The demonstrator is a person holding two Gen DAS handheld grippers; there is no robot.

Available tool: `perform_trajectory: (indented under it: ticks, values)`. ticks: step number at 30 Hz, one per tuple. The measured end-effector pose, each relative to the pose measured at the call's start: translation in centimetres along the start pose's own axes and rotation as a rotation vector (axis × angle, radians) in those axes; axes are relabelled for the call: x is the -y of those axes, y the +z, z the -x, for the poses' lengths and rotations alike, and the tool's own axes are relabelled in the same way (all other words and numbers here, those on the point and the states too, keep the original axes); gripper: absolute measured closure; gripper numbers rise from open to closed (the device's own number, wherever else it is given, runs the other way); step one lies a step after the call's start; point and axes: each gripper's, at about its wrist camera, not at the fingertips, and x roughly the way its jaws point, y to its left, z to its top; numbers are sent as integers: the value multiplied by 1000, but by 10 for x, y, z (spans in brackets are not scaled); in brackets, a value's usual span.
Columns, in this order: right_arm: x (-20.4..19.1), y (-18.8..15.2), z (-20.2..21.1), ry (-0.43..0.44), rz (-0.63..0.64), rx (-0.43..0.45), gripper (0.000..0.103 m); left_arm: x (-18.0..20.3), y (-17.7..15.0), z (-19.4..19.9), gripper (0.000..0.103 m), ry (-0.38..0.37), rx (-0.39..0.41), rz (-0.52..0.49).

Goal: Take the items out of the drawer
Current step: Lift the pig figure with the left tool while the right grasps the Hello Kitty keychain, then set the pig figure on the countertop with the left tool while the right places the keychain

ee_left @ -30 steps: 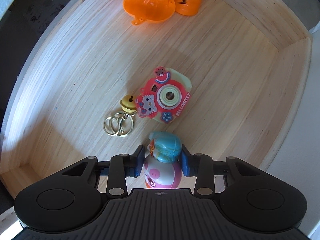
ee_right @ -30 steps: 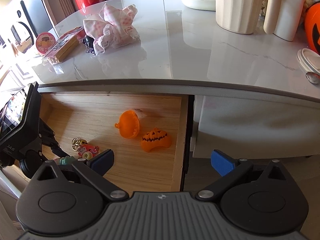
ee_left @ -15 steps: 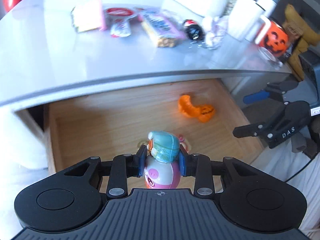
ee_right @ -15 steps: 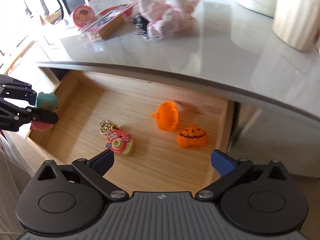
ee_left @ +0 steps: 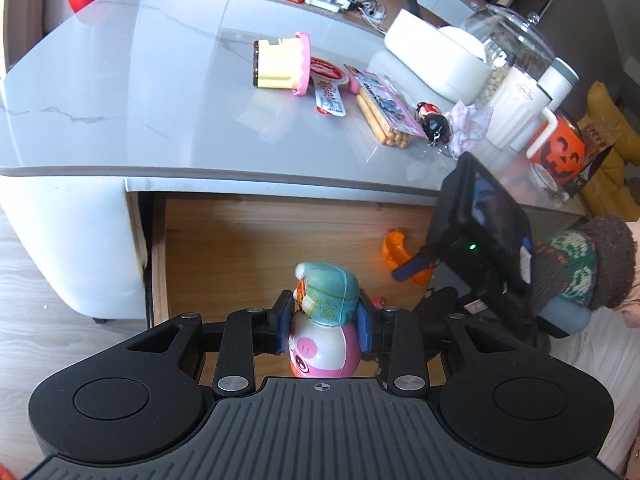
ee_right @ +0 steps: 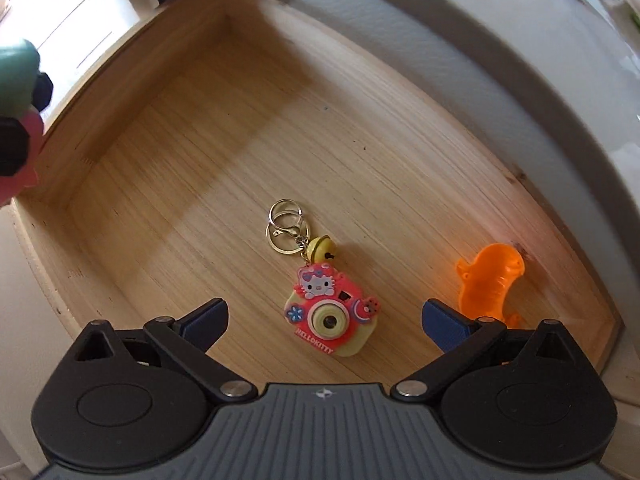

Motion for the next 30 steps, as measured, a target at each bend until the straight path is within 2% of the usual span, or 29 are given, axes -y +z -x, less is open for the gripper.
perform_trajectory:
  ticks: [3,4,6,8,10,16,17,23,25,28,30]
  values:
    - [-7,7,-15,-16,62,-35,3,-3,0,-1,68,-24,-6,20]
    - [-8,7,-14,-26,71,-13,9,-4,0,-1,68,-30,-7,23]
    - [-10,10,-15,-13,99,-2,14,-5,-1,0,68,-22,-10,24]
    - [-12,10,-13,8,90,-25,43,-6,-2,1,68,-12,-10,24]
    - [-15,6,-10,15,103,-56,57,-5,-2,3,68,-10,0,24]
    - [-17,-24,21,9,85,-12,60,-5,-3,7,68,14,23,27]
    - [-14,-32,34,9,67,11,63,-6,-3,8,68,14,24,29]
    - [12,-61,114,21,-53,199,64,3,-1,3,68,27,31,-23]
    - [24,-71,134,42,-114,269,64,9,2,10,68,27,84,-47]
    - [35,-91,161,65,-190,366,64,10,25,35,68,45,233,-7]
    - [38,-98,169,76,-216,418,64,14,49,44,67,128,304,-23]
